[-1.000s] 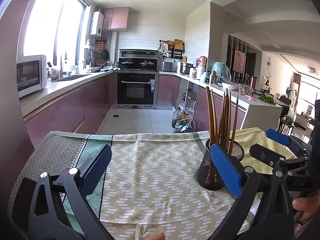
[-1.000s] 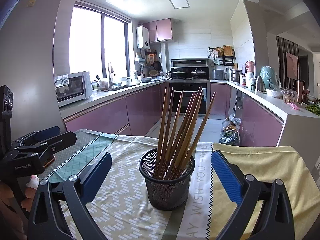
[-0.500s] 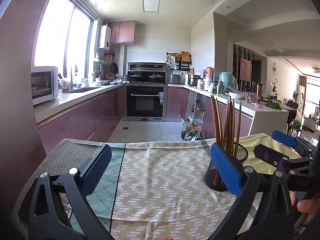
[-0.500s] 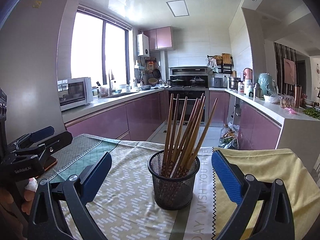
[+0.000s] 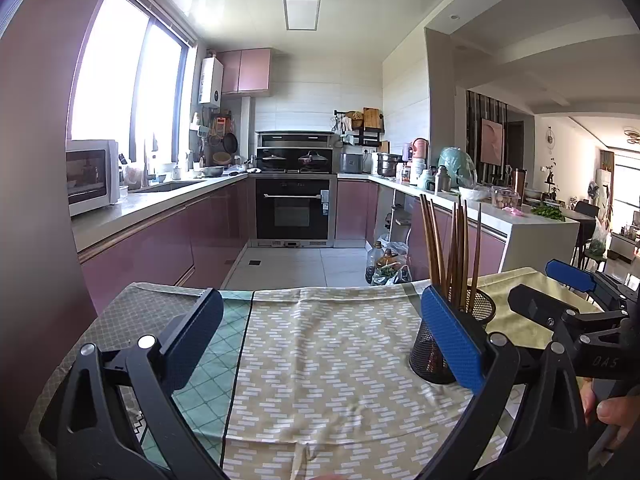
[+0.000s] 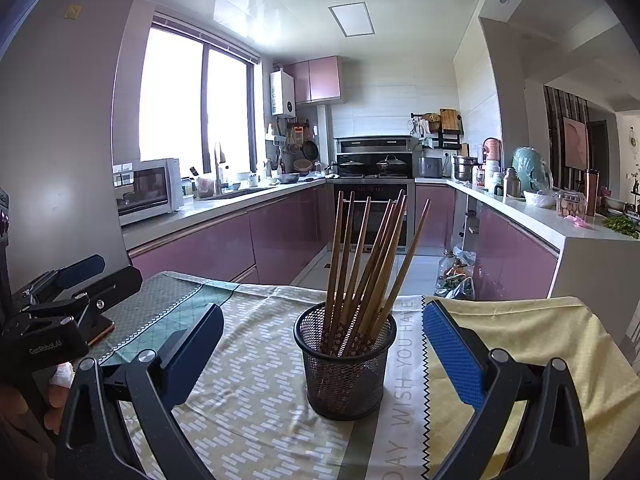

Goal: Organize utensils

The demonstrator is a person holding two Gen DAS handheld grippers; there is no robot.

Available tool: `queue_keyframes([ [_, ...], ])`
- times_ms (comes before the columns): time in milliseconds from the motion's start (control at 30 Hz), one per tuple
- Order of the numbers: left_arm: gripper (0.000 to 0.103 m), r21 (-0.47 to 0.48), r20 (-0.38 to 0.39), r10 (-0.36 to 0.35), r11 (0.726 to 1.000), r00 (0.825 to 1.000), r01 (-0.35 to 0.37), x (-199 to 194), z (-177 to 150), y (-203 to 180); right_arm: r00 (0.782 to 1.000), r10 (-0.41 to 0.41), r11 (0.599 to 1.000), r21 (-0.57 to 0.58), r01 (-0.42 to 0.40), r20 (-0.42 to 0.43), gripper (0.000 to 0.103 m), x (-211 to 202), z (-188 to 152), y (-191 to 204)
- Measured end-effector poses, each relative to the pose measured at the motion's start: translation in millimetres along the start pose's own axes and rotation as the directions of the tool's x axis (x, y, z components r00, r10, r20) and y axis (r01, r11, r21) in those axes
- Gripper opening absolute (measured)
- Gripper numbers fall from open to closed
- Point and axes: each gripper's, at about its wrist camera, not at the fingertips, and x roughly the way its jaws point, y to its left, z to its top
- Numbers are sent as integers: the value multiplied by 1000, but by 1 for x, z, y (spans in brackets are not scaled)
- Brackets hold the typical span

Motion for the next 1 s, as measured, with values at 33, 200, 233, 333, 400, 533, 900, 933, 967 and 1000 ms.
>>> queue_keyframes([
  [33, 97, 0, 1, 2, 1000, 1000, -2, -1, 0, 0, 1000, -1, 1000, 0, 1, 1, 97, 0, 0, 0],
  [200, 97, 2, 1, 4, 1000, 1000, -4, -1, 0, 1, 1000, -10, 1000, 2, 10, 10, 97, -2, 0, 0],
  [233, 97, 0, 1, 3, 1000, 1000, -3, -1, 0, 0, 1000, -11, 1000, 2, 11, 11, 97, -3, 1, -1],
  [333, 97, -1, 0, 4, 1000, 1000, -4, -2, 1, 1, 1000, -17, 1000, 2, 17, 16, 97, -4, 2, -1],
  [400, 97, 0, 1, 6, 1000, 1000, -6, -2, 0, 1, 1000, -18, 1000, 3, 18, 18, 97, -4, 2, -1],
  [533, 97, 1, 1, 6, 1000, 1000, -6, -2, 0, 1, 1000, -20, 1000, 1, 20, 21, 97, -5, 3, 0],
  [900, 97, 0, 1, 8, 1000, 1000, -8, -3, 0, 1, 1000, -19, 1000, 0, 19, 23, 97, -6, 3, 1],
  [933, 97, 1, 1, 9, 1000, 1000, -9, -3, 0, 2, 1000, -19, 1000, -1, 19, 23, 97, -6, 4, 1],
  [967, 97, 0, 0, 8, 1000, 1000, -8, -3, 0, 1, 1000, -19, 1000, 0, 19, 23, 97, -5, 4, 2],
  [1000, 97, 0, 1, 8, 1000, 1000, -8, -4, 0, 1, 1000, -18, 1000, 1, 18, 23, 97, -5, 4, 3],
])
